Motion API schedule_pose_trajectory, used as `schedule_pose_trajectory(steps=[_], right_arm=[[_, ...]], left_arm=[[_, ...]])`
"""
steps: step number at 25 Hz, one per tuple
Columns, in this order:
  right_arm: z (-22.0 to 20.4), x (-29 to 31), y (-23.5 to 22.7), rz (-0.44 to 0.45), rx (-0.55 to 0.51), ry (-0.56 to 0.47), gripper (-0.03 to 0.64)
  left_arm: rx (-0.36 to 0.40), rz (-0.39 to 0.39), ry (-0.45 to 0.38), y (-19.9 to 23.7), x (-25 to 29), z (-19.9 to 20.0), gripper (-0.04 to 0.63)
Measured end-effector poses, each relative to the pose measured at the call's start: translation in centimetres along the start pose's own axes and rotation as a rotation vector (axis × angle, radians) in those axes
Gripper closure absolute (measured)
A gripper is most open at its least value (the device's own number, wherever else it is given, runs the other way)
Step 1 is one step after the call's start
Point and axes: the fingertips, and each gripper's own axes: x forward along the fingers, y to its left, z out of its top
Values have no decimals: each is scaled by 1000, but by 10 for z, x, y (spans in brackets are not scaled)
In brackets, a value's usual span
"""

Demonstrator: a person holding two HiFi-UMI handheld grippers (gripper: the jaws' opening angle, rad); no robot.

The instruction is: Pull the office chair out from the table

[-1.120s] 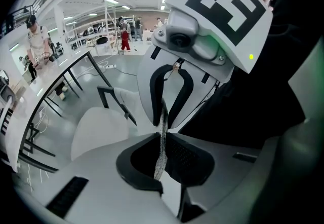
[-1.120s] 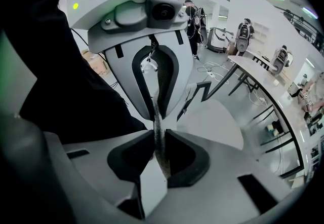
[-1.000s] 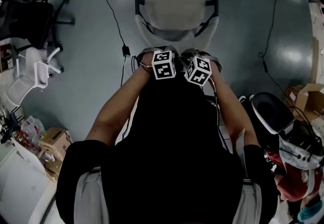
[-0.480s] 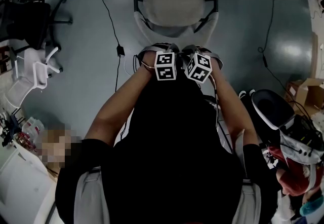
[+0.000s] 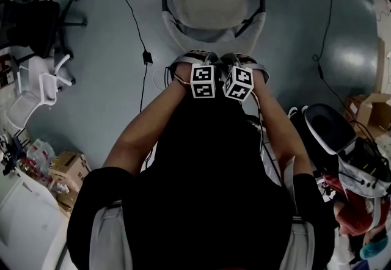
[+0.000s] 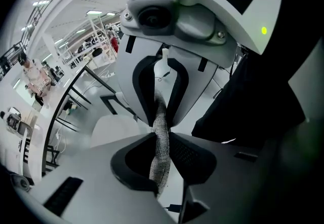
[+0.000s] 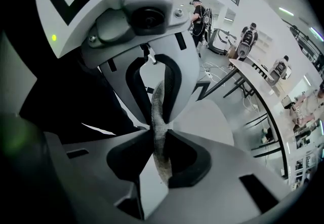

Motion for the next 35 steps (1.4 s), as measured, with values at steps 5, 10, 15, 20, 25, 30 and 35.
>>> schedule_pose_trajectory(steps=[5, 10, 15, 20, 25, 30, 35], right_arm=[[2, 8, -1, -15, -22, 28, 526], [4, 0, -2, 26, 38, -14, 535], [3, -4, 2, 34, 56, -35, 540], [-2, -7, 12, 54, 57, -43, 541], [-9, -10, 14, 56, 72, -49, 541], [-16, -19, 20, 70, 80, -33, 541], [-24, -25, 34, 70, 101, -30, 540]], left_arm=[[-2, 8, 13, 1, 1, -6, 517], [-59, -51, -21, 3, -3, -2, 518], [-77, -74, -18, 0, -6, 1, 528], [-75, -101, -17, -11, -4, 6, 528], [-80, -93, -31, -14, -3, 13, 531], [-77, -124, -51, -22, -4, 25, 531], [-82, -145, -68, -37, -5, 33, 532]])
